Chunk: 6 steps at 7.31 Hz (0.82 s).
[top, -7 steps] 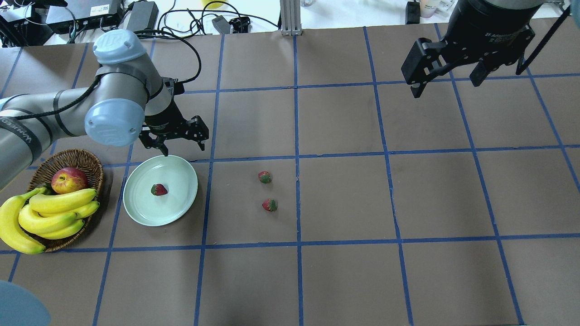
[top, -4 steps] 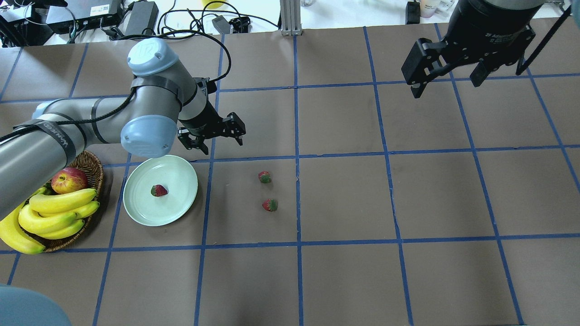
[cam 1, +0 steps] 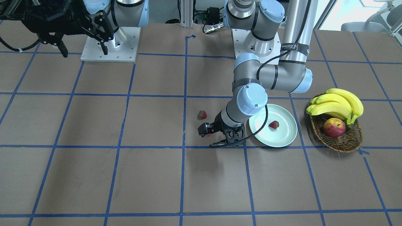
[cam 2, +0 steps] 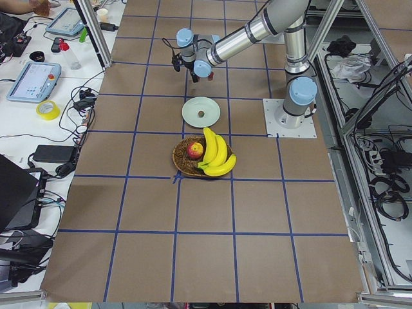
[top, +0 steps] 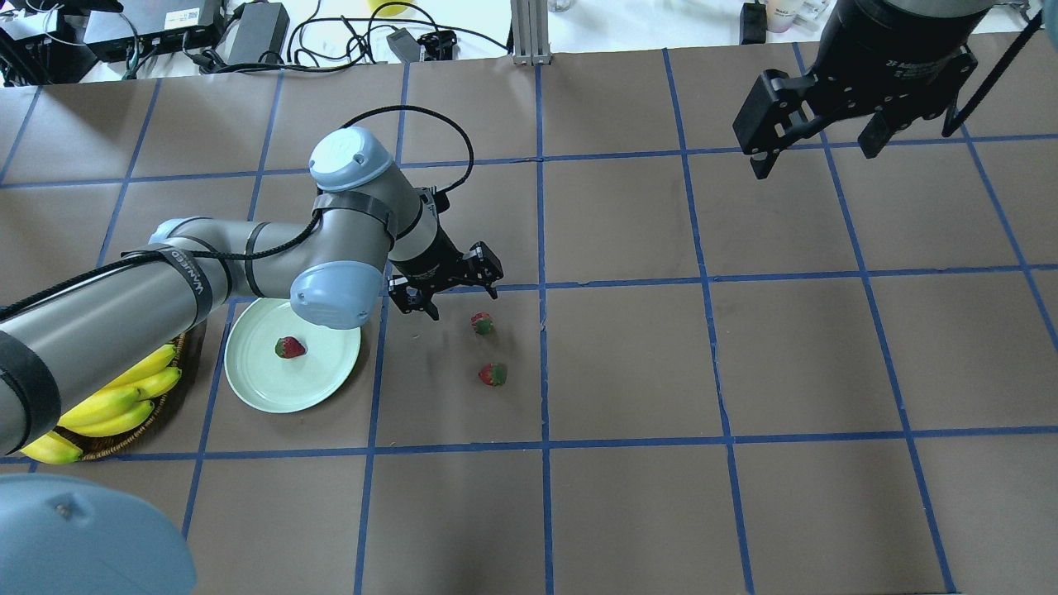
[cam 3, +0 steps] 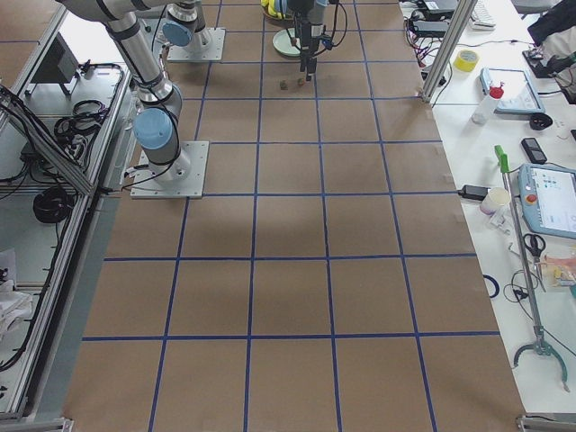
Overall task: Collect all strawberries into plate
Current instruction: 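Reach the left gripper to the next strawberry and grasp it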
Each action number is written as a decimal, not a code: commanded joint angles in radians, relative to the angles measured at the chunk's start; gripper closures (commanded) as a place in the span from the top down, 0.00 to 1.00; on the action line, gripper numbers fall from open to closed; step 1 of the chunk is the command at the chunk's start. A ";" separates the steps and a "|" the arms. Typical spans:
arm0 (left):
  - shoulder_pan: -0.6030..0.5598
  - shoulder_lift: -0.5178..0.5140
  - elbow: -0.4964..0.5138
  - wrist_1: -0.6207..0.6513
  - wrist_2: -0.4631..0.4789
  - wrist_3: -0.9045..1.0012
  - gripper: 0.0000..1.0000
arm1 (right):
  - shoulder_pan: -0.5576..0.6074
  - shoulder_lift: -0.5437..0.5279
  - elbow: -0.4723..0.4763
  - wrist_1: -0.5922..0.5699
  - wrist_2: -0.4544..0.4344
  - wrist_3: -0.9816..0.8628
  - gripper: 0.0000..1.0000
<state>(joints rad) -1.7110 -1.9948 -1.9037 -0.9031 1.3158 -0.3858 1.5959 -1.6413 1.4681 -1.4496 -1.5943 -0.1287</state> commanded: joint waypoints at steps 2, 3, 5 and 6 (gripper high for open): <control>-0.019 -0.025 -0.009 0.001 -0.003 -0.051 0.75 | -0.001 0.000 -0.002 0.000 0.001 0.001 1.00; -0.021 -0.025 -0.024 0.001 -0.004 -0.054 0.28 | -0.001 0.000 -0.002 0.000 0.001 0.001 1.00; -0.027 -0.018 -0.026 0.001 -0.004 -0.134 0.00 | -0.001 0.000 -0.002 0.000 -0.001 0.000 1.00; -0.030 -0.001 -0.020 0.004 -0.001 -0.137 0.00 | -0.001 0.000 -0.002 0.000 0.000 0.001 1.00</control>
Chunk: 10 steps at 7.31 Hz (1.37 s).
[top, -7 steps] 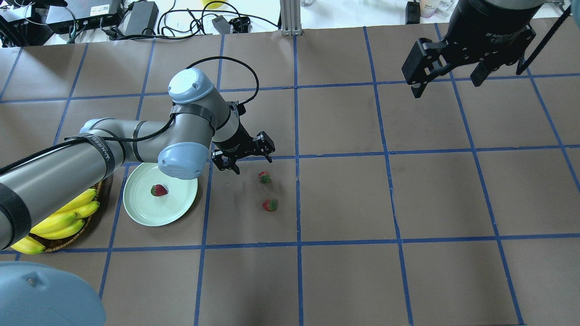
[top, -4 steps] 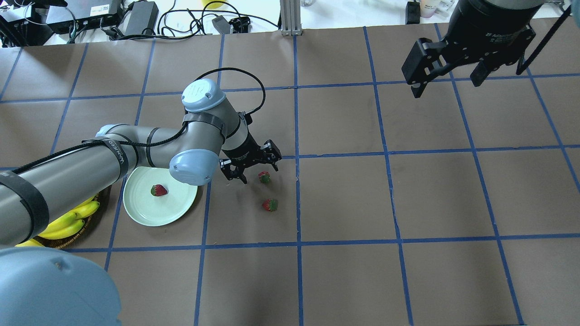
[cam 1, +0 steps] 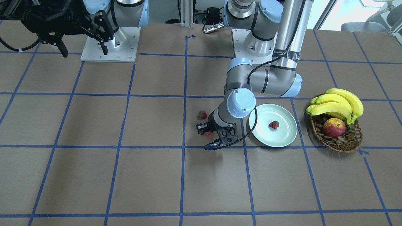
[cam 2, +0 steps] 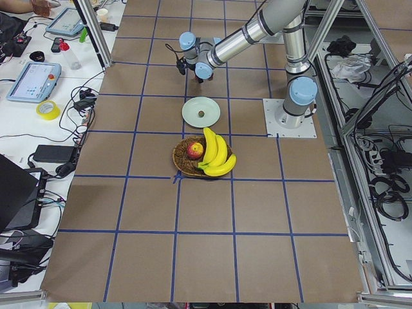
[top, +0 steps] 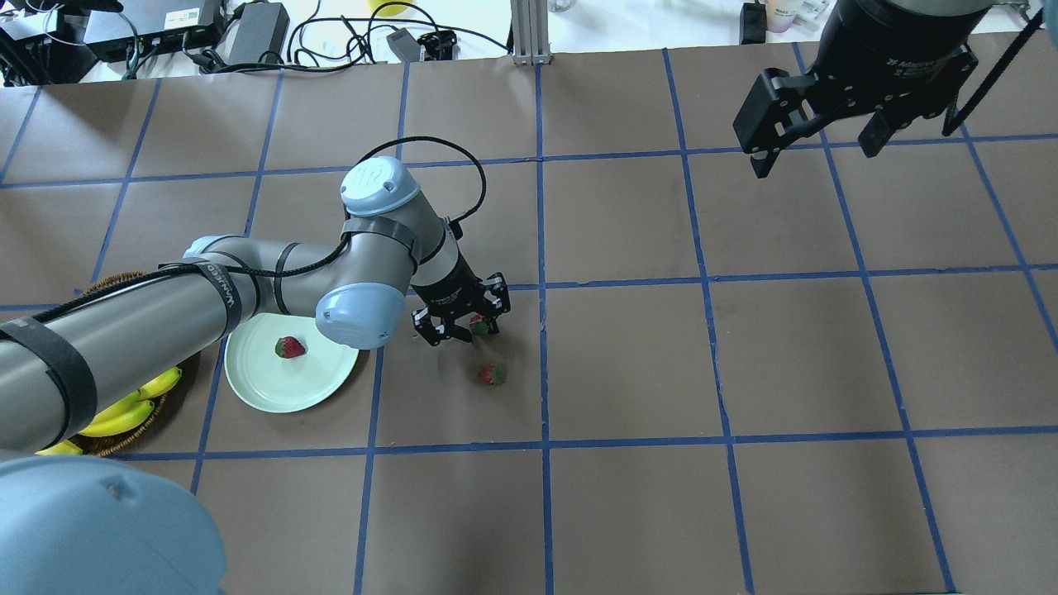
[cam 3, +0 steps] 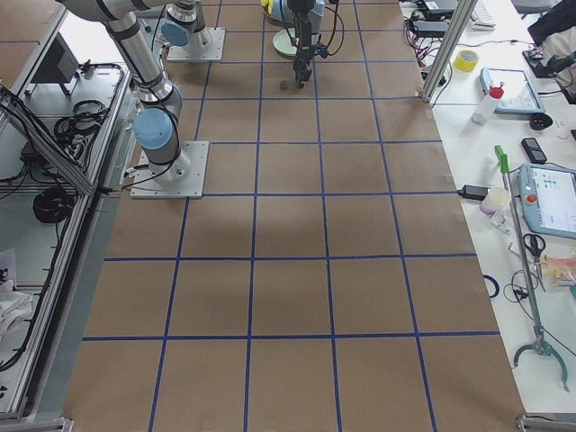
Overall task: Collect all strawberries into plate
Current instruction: 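Reach the left gripper to the next strawberry and grasp it, then carry it onto the plate and open the left gripper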
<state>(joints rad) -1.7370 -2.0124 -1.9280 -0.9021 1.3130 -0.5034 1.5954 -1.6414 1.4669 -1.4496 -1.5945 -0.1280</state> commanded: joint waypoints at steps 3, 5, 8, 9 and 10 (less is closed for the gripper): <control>-0.001 0.046 0.110 -0.091 0.075 -0.006 0.00 | 0.000 0.002 0.000 0.000 0.001 0.001 1.00; 0.043 0.069 0.167 -0.202 0.234 0.076 0.00 | 0.002 0.002 0.001 0.000 0.001 0.001 1.00; 0.233 0.125 0.117 -0.331 0.363 0.329 0.00 | 0.000 0.002 0.000 0.000 0.001 0.001 1.00; 0.261 0.126 0.088 -0.328 0.365 0.376 0.00 | 0.001 0.002 0.001 0.000 0.002 0.002 1.00; 0.287 0.124 0.061 -0.330 0.368 0.393 0.00 | 0.002 0.002 0.000 0.000 0.001 0.001 1.00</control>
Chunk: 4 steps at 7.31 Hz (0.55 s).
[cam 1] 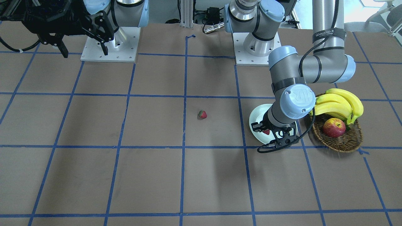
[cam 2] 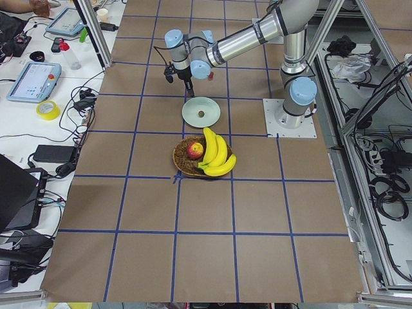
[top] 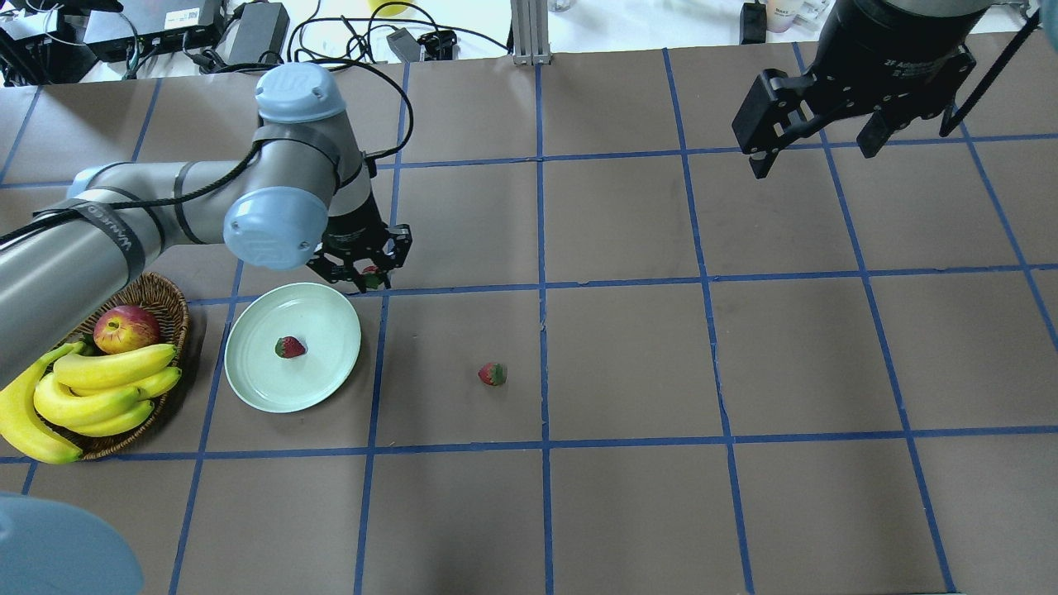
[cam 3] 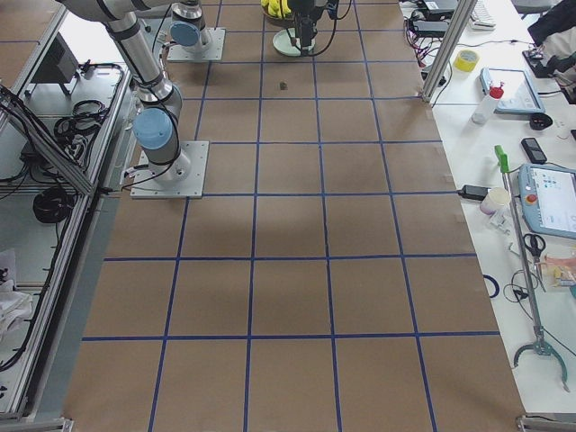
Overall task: Collect all strawberries into plate
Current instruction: 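Carry it onto the plate and open the left gripper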
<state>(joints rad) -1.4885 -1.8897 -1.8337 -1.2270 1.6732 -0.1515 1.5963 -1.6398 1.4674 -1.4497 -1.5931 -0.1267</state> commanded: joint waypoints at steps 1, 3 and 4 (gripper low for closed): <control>0.074 0.003 -0.082 -0.002 0.003 0.053 0.00 | 0.001 0.000 0.001 0.000 -0.001 -0.001 1.00; 0.079 0.003 -0.090 0.014 -0.004 0.049 1.00 | 0.001 0.000 0.001 0.000 0.001 -0.001 1.00; 0.071 0.004 -0.072 0.035 -0.009 0.070 1.00 | 0.001 0.000 -0.001 0.000 -0.001 -0.001 1.00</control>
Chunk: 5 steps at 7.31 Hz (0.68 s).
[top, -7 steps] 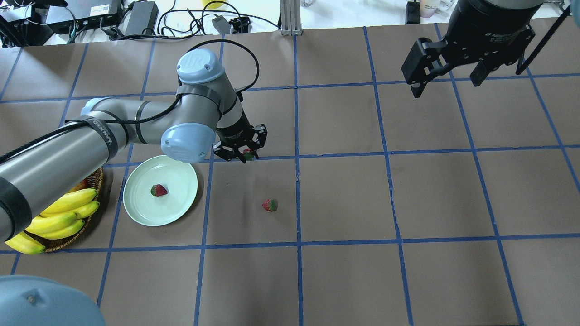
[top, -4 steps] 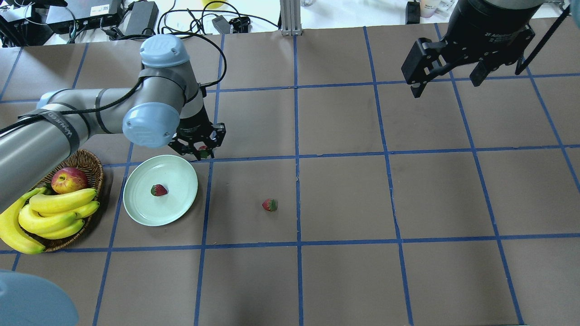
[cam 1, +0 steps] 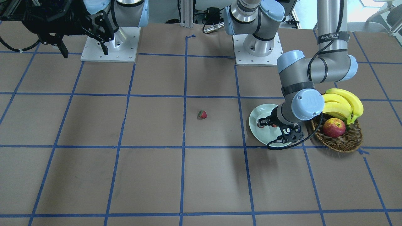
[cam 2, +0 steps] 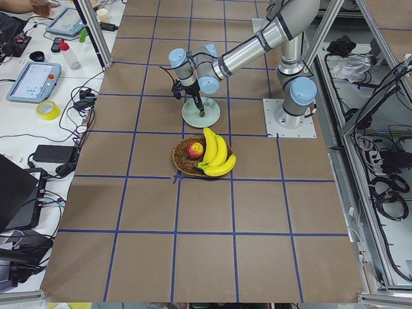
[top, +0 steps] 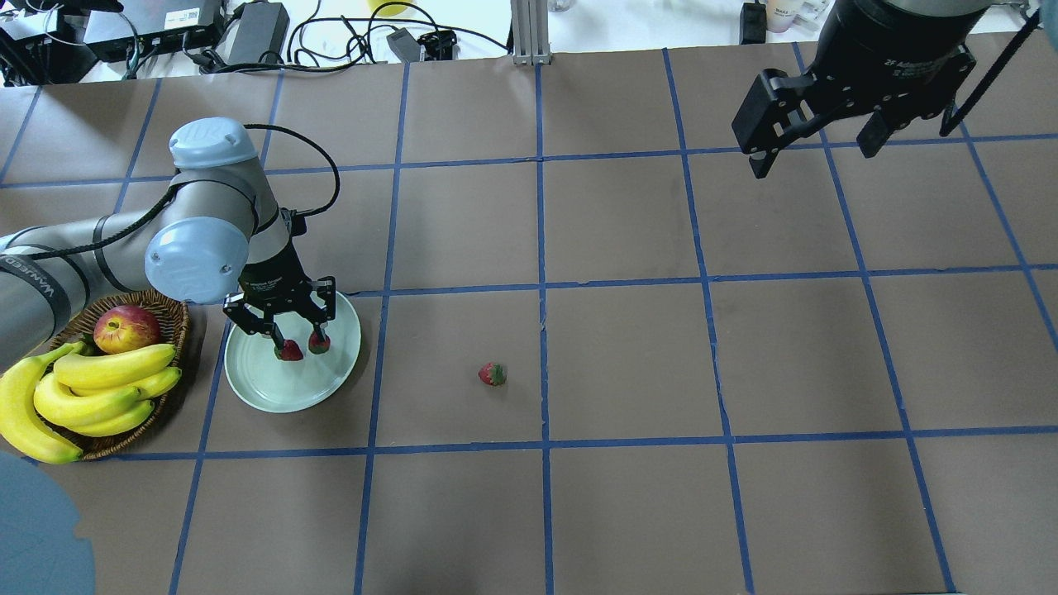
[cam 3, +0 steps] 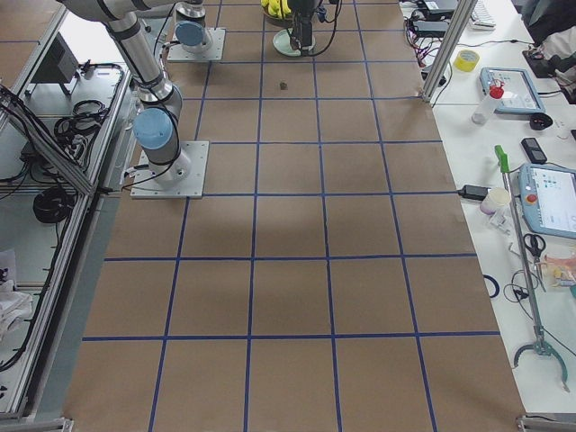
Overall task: Collect all strawberries into plate
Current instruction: 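Carry it onto the plate and open the left gripper, then reach the left gripper to the last strawberry and grasp it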
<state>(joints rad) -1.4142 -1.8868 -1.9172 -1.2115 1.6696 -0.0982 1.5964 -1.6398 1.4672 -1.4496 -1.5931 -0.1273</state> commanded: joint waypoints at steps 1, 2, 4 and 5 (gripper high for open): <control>-0.032 0.008 0.056 0.026 -0.066 0.003 1.00 | 0.000 0.000 -0.001 0.000 -0.001 0.000 1.00; -0.095 0.018 0.091 0.023 -0.150 -0.001 1.00 | -0.001 0.000 -0.001 0.000 -0.001 0.000 1.00; -0.283 0.014 0.092 0.041 -0.152 -0.210 1.00 | 0.000 0.000 0.001 0.000 -0.001 0.002 1.00; -0.367 0.012 0.083 0.071 -0.184 -0.394 1.00 | 0.000 0.000 -0.001 0.000 -0.001 0.002 1.00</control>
<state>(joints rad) -1.6699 -1.8711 -1.8296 -1.1692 1.5149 -0.2958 1.5966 -1.6398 1.4675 -1.4496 -1.5938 -0.1260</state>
